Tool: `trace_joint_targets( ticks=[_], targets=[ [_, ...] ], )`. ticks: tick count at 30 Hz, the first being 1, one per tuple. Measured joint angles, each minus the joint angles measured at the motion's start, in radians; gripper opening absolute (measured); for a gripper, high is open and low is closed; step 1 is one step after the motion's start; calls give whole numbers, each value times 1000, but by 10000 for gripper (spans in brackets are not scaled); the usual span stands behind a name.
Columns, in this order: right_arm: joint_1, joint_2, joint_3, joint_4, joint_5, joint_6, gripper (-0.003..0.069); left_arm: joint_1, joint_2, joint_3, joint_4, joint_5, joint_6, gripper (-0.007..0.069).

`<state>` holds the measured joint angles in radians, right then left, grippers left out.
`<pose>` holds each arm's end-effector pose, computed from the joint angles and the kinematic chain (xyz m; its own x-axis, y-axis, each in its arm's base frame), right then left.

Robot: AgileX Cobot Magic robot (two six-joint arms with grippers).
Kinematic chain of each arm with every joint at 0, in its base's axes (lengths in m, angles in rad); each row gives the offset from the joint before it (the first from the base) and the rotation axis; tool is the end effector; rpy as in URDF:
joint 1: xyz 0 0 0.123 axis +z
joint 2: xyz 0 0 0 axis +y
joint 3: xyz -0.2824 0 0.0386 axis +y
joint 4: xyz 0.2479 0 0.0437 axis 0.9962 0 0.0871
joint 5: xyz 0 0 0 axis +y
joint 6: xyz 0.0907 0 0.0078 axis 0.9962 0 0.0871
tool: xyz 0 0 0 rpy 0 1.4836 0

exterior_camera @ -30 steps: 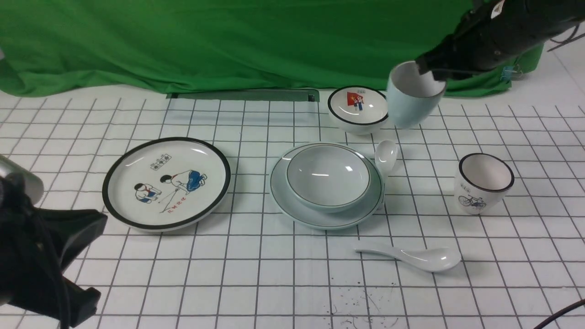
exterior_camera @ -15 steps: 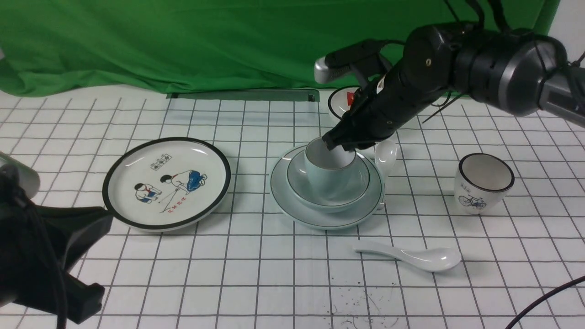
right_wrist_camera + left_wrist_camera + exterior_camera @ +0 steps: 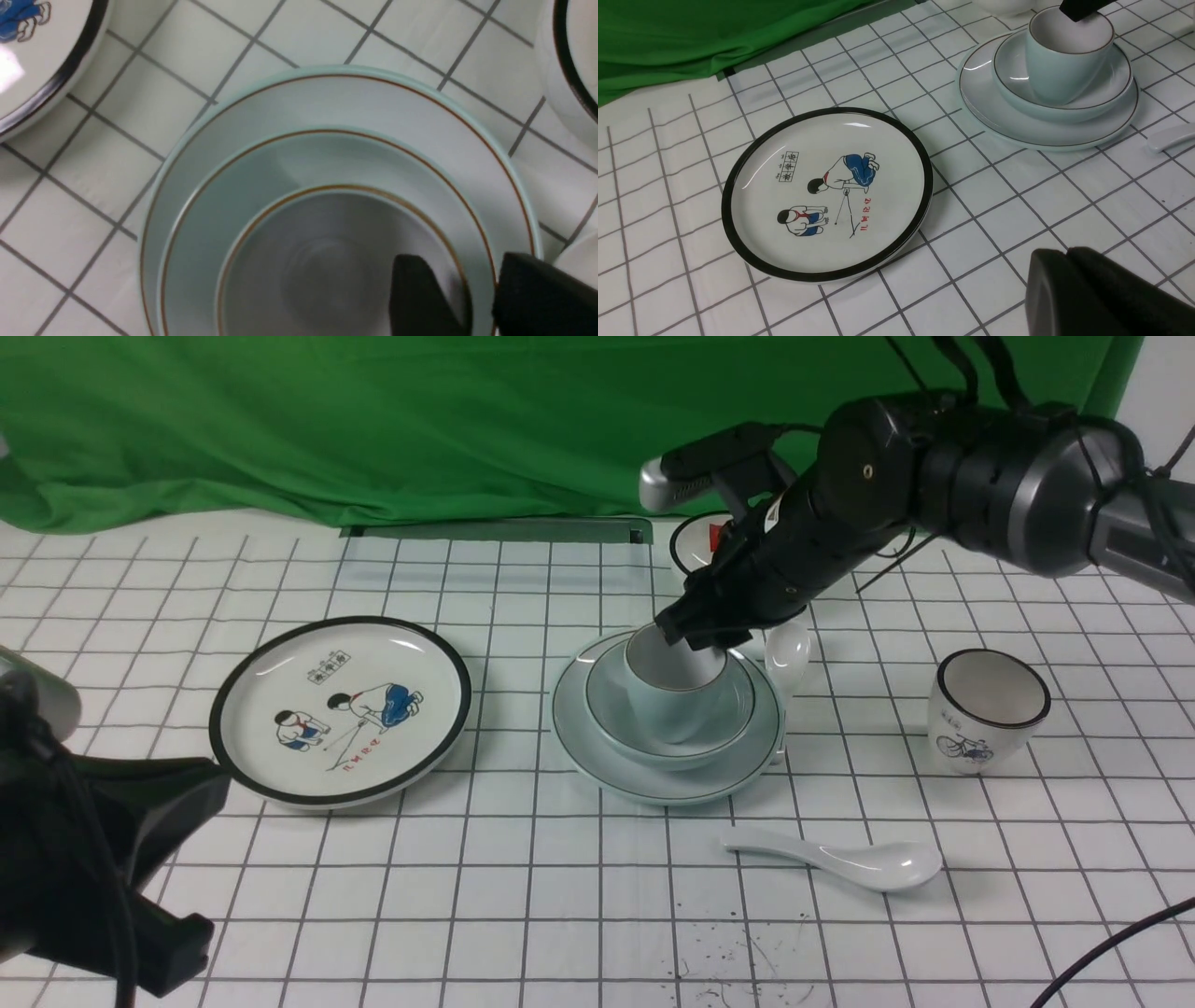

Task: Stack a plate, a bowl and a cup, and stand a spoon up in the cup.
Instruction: Use the right arm to put the blue teacup into the blue rice bowl in the middle, then use the right arm to grab a blue soup spoon

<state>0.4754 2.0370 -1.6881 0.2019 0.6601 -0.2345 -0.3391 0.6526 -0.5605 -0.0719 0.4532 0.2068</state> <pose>0.4079 0.2226 0.2427 -0.6624 -0.4237 -0.6178 -0.5718 0.8187 0.0516 0.1231 -0.0465 0.3056 -0.3611 0.2775 -0.8903 0.4144 0.9030 0.1134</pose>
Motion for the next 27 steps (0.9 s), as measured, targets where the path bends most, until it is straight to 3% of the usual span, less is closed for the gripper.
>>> trace_joint_targets(
  ticks=[8, 9, 10, 12, 16, 27],
  targets=[
    [0, -145, -10, -1, 241, -231, 328, 0, 0, 0, 0, 0, 0, -35],
    [0, -180, -12, -1, 345, -303, 369, 0, 0, 0, 0, 0, 0, -35],
    [0, -185, -12, -1, 357, -310, 374, 0, 0, 0, 0, 0, 0, -35],
    [0, -193, 2, -1, 456, -354, 459, 0, 0, 0, 0, 0, 0, -35],
    [3, -152, 84, -1, 442, -383, 520, 0, 0, 0, -2, 0, 0, -35],
    [38, -49, 285, -5, 256, -533, 531, 0, 0, 0, -3, 1, 0, -35]
  ],
)
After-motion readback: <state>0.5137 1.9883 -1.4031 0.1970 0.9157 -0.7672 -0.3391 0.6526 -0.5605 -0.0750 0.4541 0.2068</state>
